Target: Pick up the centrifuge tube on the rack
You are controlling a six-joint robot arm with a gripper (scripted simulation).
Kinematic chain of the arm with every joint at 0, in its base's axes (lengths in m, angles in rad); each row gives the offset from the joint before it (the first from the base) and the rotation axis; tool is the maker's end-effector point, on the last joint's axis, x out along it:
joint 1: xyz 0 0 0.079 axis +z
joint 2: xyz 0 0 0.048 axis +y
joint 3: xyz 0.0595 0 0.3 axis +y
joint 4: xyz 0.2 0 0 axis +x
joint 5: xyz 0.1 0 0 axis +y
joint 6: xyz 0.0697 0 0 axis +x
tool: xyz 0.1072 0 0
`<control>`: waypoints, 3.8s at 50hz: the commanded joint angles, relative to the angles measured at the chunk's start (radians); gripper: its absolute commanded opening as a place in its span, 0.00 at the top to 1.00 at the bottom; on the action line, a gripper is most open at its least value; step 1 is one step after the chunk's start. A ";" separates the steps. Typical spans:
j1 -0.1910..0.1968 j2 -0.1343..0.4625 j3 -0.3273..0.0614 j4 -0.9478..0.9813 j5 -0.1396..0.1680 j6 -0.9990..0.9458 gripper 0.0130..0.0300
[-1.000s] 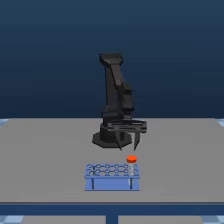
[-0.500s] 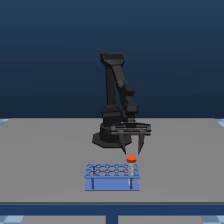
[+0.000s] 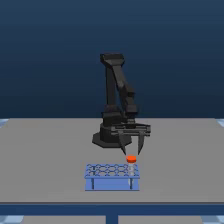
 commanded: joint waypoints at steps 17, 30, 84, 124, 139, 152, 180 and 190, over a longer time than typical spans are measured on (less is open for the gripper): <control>0.000 0.024 0.014 -0.125 -0.015 0.137 0.00; 0.000 0.049 0.029 -0.247 -0.035 0.264 0.00; 0.000 0.090 0.050 -0.402 -0.072 0.426 1.00; 0.000 0.048 0.029 -0.244 -0.034 0.260 1.00; 0.000 0.012 0.006 -0.062 -0.007 0.071 1.00; 0.000 -0.017 -0.017 0.130 0.008 -0.127 1.00; 0.000 -0.072 -0.071 0.556 0.005 -0.567 1.00; 0.000 -0.088 -0.091 0.688 -0.006 -0.703 1.00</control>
